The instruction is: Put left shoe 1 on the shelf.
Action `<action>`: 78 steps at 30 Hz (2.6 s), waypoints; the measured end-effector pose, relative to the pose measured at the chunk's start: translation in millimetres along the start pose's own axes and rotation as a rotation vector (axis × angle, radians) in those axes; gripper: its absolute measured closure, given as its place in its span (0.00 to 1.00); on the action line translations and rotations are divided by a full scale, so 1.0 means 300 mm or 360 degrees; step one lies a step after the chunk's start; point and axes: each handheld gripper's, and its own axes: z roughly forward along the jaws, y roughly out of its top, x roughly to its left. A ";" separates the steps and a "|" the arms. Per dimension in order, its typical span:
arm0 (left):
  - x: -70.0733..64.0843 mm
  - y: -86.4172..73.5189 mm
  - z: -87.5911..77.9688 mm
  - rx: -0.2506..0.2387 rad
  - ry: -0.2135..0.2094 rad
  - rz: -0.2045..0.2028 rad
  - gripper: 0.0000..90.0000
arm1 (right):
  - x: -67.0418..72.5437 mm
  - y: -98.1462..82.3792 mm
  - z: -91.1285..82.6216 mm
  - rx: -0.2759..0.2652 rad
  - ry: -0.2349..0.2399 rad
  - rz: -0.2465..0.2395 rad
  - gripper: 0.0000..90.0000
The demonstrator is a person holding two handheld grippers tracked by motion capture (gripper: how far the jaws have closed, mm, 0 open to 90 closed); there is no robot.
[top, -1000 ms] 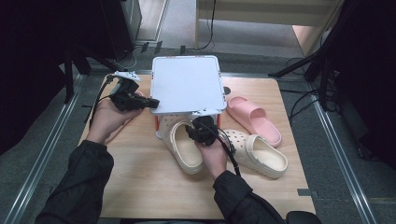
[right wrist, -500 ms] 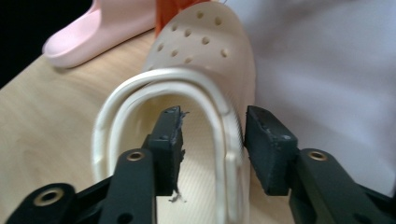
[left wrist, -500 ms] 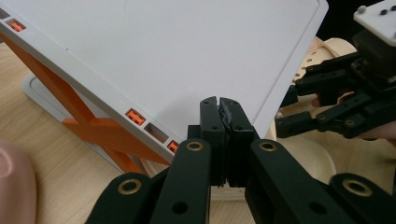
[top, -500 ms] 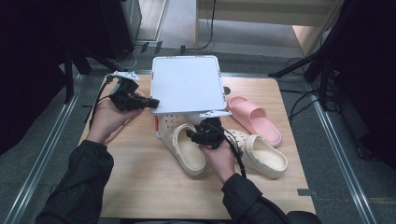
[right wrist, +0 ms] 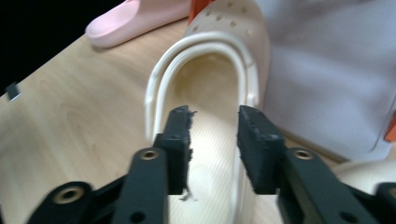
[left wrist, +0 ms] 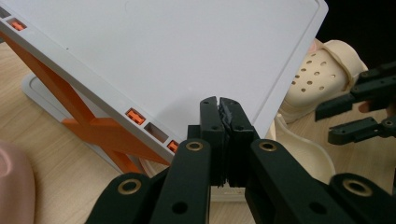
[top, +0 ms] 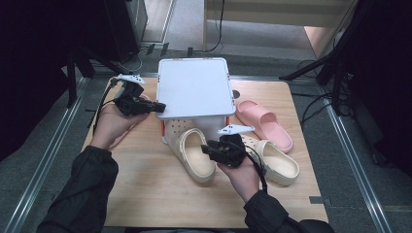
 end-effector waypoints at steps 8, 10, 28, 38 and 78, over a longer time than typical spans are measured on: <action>-0.004 0.000 0.001 0.0003 0.0005 -0.0007 0.99 | 0.028 -0.098 -0.018 0.0064 0.0092 -0.0053 0.99; -0.004 -0.001 0.002 -0.0003 0.0000 -0.0011 0.99 | 0.030 -0.121 -0.024 0.0069 0.0103 -0.0054 1.00; 0.000 -0.010 0.000 -0.0026 -0.0024 -0.0016 0.99 | 0.053 -0.291 -0.016 0.0173 0.0098 -0.0103 1.00; 0.001 -0.011 0.001 -0.0030 -0.0027 -0.0012 0.99 | 0.053 -0.291 -0.001 0.0171 0.0095 -0.0125 1.00; 0.005 -0.015 -0.001 -0.0036 -0.0050 -0.0037 0.98 | 0.103 -0.123 0.143 0.0175 0.0154 -0.0177 1.00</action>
